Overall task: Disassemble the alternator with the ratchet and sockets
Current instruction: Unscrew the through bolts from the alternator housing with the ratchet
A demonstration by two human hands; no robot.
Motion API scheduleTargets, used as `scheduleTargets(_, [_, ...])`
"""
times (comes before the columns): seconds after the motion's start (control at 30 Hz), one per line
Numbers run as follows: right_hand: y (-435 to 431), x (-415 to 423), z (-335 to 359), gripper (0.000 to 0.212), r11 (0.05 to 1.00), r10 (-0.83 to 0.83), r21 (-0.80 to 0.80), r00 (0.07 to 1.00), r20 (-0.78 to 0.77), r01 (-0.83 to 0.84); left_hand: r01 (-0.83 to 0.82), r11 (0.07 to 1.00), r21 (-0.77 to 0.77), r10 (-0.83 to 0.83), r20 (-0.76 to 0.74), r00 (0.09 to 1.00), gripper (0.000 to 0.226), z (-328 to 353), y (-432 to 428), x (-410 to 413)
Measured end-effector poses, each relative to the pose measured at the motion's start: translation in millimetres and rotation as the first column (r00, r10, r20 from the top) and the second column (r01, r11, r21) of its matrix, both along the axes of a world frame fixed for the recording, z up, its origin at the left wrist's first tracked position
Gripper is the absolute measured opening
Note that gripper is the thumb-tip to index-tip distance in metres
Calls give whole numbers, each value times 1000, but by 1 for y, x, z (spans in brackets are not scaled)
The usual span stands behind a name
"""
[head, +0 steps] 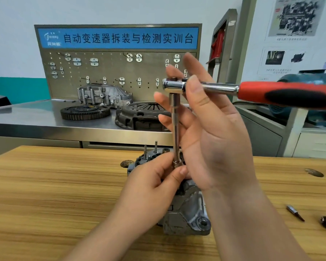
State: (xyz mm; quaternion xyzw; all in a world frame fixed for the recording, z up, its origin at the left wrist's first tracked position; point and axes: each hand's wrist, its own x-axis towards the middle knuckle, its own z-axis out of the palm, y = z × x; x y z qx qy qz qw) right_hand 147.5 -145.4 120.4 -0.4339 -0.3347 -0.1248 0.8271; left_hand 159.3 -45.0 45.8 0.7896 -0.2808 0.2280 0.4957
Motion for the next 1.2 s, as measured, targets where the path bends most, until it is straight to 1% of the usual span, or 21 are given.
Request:
scheduleTargets(0.1, [-1,0,-1,25,999,39,12,999,-15,-39,18,1000,-7,-18,12,1000,23,-1,1,-1])
scheduleTargets(0.2, [-2,2,-2,39,998,67,6,995,-71,-66,59,998,1,-59,-14,998,35,0,3,-1])
scheduleTargets(0.27, [-3,4,-2,42,998,55,16,994,-98,-54,57,998,12,-57,-9,998,31,0,3,-1])
scheduleTargets(0.37, [-1,5,-3,29,1000,-12,18,998,-60,13,11,1000,8,-11,4,1000,27,0,3,-1])
scheduleTargets(0.43, [0,4,-3,22,1000,-17,23,1000,-26,17,-6,1000,-20,6,-6,1000,19,0,2,1])
scheduleTargets(0.47, [1,3,-3,23,999,-12,30,1000,-16,12,-6,1000,-27,6,-7,1000,21,-1,2,1])
scheduleTargets(0.57, [1,2,-2,22,998,10,59,1000,-6,-9,24,1000,-15,-24,-23,999,37,0,1,-1])
scheduleTargets(0.6, [0,2,-2,21,998,15,60,1000,-11,-14,36,999,-21,-37,-27,999,33,1,2,-2])
scheduleTargets(0.63, [-1,2,-2,20,998,20,56,1000,-21,-19,39,999,-22,-39,-25,999,24,1,2,-2])
scheduleTargets(0.67, [-2,2,-2,23,998,28,53,999,-34,-26,38,999,-14,-38,-19,999,17,2,2,-3])
scheduleTargets(0.73, [-4,2,-1,32,997,47,56,997,-58,-44,22,999,25,-22,-3,1000,23,5,2,-4])
scheduleTargets(0.77, [-4,2,-1,32,997,44,60,997,-58,-41,13,999,35,-13,-5,1000,25,4,2,-4])
scheduleTargets(0.87, [-3,1,-1,20,998,-45,40,999,14,45,4,1000,21,-4,-35,999,20,5,0,-4])
scheduleTargets(0.93, [-3,1,-1,23,995,-102,21,993,63,100,-3,1000,1,3,-39,999,29,5,-2,-4])
scheduleTargets(1.03, [-2,2,-2,24,998,-55,10,997,51,55,-5,1000,-18,5,-3,1000,45,5,-1,-4])
scheduleTargets(1.07, [-2,2,-2,24,1000,-25,0,999,32,25,-1,1000,-14,1,3,1000,43,5,0,-4])
scheduleTargets(1.1, [-3,3,-2,26,1000,2,-15,1000,10,-2,10,1000,-11,-10,-2,1000,35,4,1,-4])
scheduleTargets(1.17, [-4,3,-2,41,999,42,-33,998,-35,-43,32,999,3,-32,-14,999,19,5,2,-5])
scheduleTargets(1.2, [-4,3,-2,45,998,50,-31,998,-48,-51,29,999,20,-29,-7,1000,15,5,2,-5])
